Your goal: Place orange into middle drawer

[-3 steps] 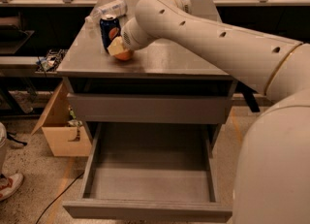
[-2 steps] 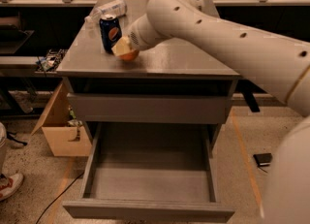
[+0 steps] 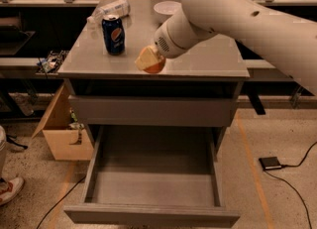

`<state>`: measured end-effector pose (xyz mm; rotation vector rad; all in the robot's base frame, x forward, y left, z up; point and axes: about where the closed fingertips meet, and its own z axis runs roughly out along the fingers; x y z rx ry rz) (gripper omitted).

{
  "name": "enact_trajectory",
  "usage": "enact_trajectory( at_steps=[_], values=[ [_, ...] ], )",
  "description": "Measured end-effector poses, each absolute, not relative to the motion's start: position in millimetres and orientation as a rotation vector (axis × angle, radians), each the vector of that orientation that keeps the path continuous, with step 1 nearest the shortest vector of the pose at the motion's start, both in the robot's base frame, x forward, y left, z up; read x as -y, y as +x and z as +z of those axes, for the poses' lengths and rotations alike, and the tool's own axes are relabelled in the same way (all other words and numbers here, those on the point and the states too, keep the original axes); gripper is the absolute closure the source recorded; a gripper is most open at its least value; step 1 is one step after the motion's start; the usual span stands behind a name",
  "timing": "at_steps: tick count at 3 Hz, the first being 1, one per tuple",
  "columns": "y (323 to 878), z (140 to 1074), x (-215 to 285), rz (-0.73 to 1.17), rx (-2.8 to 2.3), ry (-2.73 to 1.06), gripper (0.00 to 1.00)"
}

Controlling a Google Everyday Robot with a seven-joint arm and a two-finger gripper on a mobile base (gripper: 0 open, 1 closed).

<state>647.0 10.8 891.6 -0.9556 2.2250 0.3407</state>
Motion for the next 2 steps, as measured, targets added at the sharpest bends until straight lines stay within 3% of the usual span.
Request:
enact_trajectory(
  at_steps=[1, 2],
  values=[
    [606.3, 860.2, 23.1, 0.292, -2.399, -0.958, 1.00],
    [606.3, 860.1, 23.1, 0.292, -2.399, -0.958, 1.00]
  ],
)
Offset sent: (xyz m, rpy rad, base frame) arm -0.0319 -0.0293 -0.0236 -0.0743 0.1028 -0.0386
